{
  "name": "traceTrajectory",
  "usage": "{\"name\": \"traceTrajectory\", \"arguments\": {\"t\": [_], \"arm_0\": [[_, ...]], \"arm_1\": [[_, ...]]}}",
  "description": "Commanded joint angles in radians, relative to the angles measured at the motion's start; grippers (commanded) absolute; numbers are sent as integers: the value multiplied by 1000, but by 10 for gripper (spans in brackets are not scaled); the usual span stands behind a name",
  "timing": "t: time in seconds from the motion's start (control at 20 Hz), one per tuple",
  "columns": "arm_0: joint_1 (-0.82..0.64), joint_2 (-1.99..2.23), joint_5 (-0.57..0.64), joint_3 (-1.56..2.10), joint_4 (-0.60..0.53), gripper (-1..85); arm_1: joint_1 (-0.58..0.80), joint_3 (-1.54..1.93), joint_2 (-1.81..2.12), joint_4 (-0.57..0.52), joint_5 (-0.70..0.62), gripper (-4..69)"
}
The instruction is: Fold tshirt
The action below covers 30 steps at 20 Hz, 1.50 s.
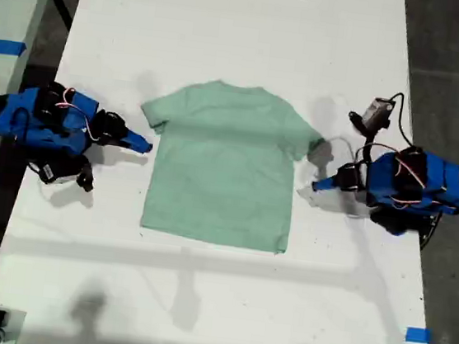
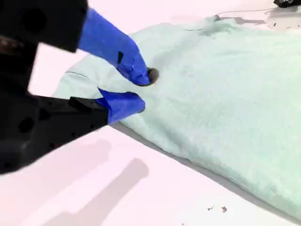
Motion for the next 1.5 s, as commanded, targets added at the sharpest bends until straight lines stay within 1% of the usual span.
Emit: {"name": "traceTrajectory", "arguments": {"t": [0.0,0.2,0.35,0.5,0.55,0.65,0.8,0.9,1.05,1.1,1.15,1.25,1.3,1.35,1.45], "arm_0": [[31,-522,-196,-558,137,1],[23,-517,-193,-569,155,1],[2,-535,-176,-578,184,1],[-60,-549,-118,-597,170,1],[-94,-569,-92,-621,189,1],[-169,-623,-21,-692,224,1],[-308,-804,123,-847,288,1],[-420,-919,233,-896,288,4],[-600,-1023,408,-939,290,18],[-653,-1037,448,-960,304,22],[-690,-1048,477,-983,308,32],[-704,-1108,499,-1048,351,86],[-690,-1132,502,-1052,354,101],[-670,-1152,497,-1043,350,117],[-641,-1149,466,-1025,339,137]], "arm_1": [[132,-822,-1058,29,-61,15],[147,-907,-1175,31,-86,15],[160,-930,-1189,37,-92,14],[252,-968,-1201,78,-150,14],[287,-985,-1201,95,-172,14],[365,-999,-1201,112,-221,14],[480,-1029,-1213,121,-314,14],[557,-1060,-1247,115,-390,14],[637,-1097,-1315,64,-543,19],[657,-1118,-1325,57,-595,34],[670,-1131,-1327,43,-643,123],[680,-1186,-1338,41,-716,262],[687,-1189,-1351,25,-746,296],[696,-1183,-1373,11,-769,295],[703,-1123,-1410,-66,-807,306]]}}
